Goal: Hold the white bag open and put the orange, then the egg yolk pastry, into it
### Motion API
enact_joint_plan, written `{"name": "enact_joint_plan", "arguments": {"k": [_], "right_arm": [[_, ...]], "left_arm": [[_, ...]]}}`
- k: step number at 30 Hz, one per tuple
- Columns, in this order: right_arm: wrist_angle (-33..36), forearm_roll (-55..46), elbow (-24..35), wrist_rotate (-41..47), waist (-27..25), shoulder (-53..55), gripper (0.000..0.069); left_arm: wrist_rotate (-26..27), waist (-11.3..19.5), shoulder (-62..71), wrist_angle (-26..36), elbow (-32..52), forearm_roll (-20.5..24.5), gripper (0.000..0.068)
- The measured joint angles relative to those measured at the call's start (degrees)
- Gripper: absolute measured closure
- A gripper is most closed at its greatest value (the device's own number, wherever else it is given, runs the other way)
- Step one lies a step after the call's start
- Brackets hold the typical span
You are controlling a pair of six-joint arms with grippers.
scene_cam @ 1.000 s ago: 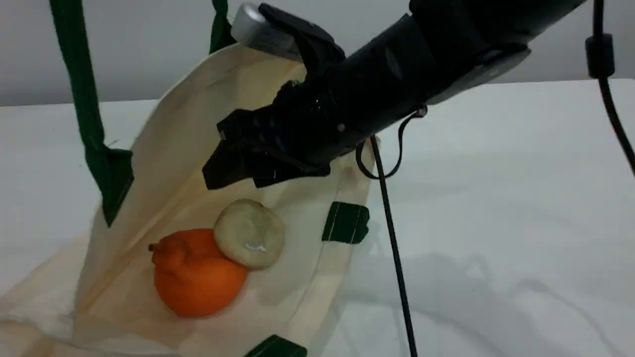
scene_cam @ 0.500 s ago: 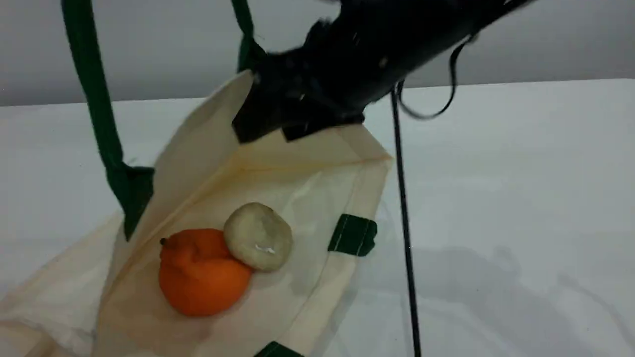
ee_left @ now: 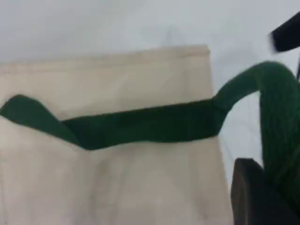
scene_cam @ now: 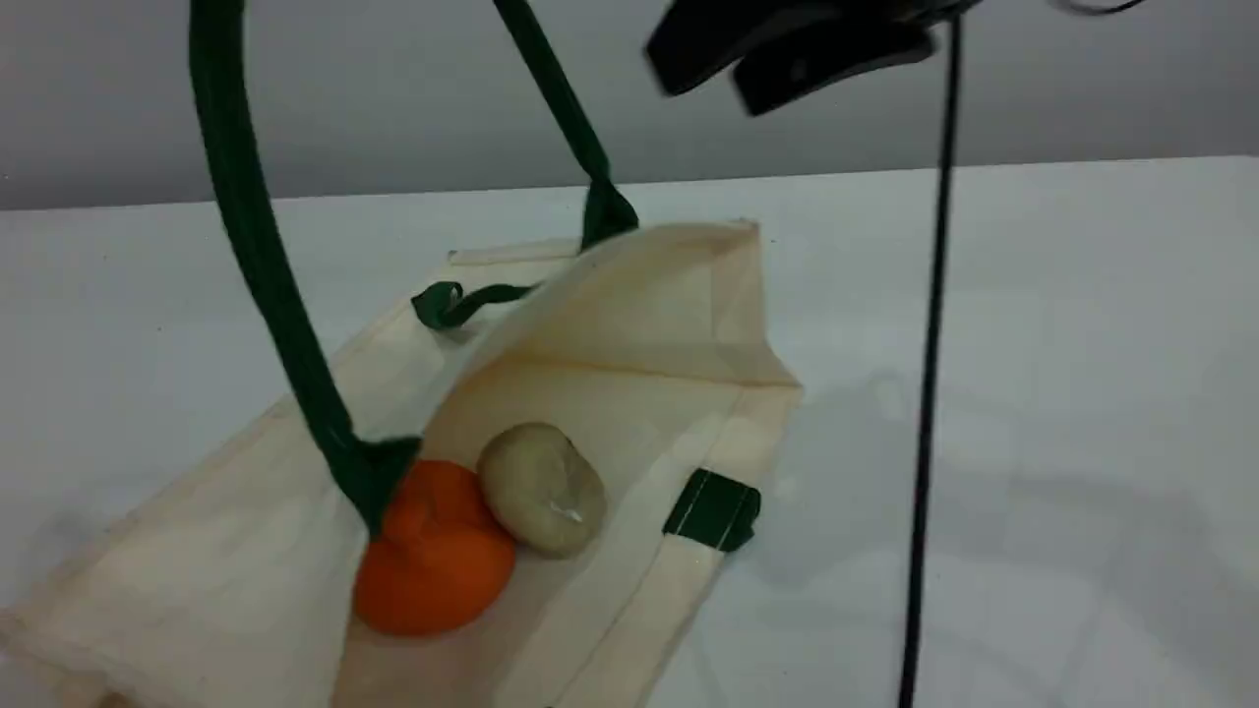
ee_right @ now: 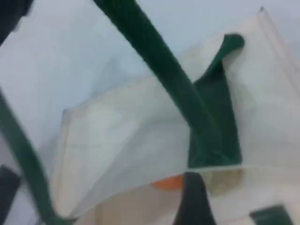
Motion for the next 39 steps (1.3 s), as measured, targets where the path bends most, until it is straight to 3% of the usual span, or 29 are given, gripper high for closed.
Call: {"name": "enact_joint_plan", "arguments": {"k": [4,7,13,16,26,33,39], "right_arm": [[7.31,-3.93,0.00,4.29,-1.17,-2.30,0.0232],[11.89,-7.70,0.00,8.70,-1.12,-3.48,0.0232],[18.62,-17.68,0.00,19.16,-1.12,-4.51,0.0232],[21.48,-24.93,0.00,24.81,-1.12,-4.51,0.0232],[22.53,-44.95,0.76,41.94,-1.12,-4.85,0.0232],[22.66,-45.50,9.33,42.61,-1.05,-9.89,0.0232],[22.71,-45.59,17.42,42.96,-1.05,-18.63,0.0232]], "left_arm": [[0.80,0.00,0.08,-1.97,2.98,4.25,0.0549],[0.62,0.00,0.08,-3.45,5.93,7.67,0.0470],[0.63,0.00,-0.13,-3.62,10.07,7.68,0.0256],[0.63,0.00,-0.22,-3.67,10.50,8.71,0.0197],[0.15,0.00,-0.57,2.49,10.70,8.67,0.0177],[-2.69,-0.10,-5.14,3.69,11.72,8.36,0.0177],[-4.81,-2.38,-11.09,7.05,11.73,8.82,0.0177]]}}
